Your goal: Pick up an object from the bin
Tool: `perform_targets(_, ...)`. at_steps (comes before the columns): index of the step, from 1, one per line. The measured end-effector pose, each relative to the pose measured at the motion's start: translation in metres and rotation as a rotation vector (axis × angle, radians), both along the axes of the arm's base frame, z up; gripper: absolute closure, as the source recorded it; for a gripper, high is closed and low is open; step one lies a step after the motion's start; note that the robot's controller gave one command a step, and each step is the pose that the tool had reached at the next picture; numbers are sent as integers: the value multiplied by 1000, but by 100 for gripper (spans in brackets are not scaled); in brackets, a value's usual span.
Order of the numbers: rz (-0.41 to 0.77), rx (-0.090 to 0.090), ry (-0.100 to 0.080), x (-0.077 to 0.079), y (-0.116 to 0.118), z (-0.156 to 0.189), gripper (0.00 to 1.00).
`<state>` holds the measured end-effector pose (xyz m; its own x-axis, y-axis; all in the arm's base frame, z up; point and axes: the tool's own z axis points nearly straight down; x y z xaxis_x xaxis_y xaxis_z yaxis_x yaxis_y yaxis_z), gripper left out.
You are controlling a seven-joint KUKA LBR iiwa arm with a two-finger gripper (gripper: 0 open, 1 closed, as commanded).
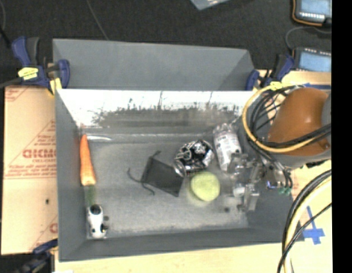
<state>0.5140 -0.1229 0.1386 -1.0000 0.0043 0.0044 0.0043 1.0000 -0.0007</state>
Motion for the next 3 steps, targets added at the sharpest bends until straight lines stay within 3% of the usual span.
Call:
perform_targets(1, 4, -1, -7, 2, 0, 5, 0)
perform_targets(2, -19, -2, -12, 15, 21, -34, 0)
perform_targets(3, 238, -3, -11, 58, 66, -65, 100)
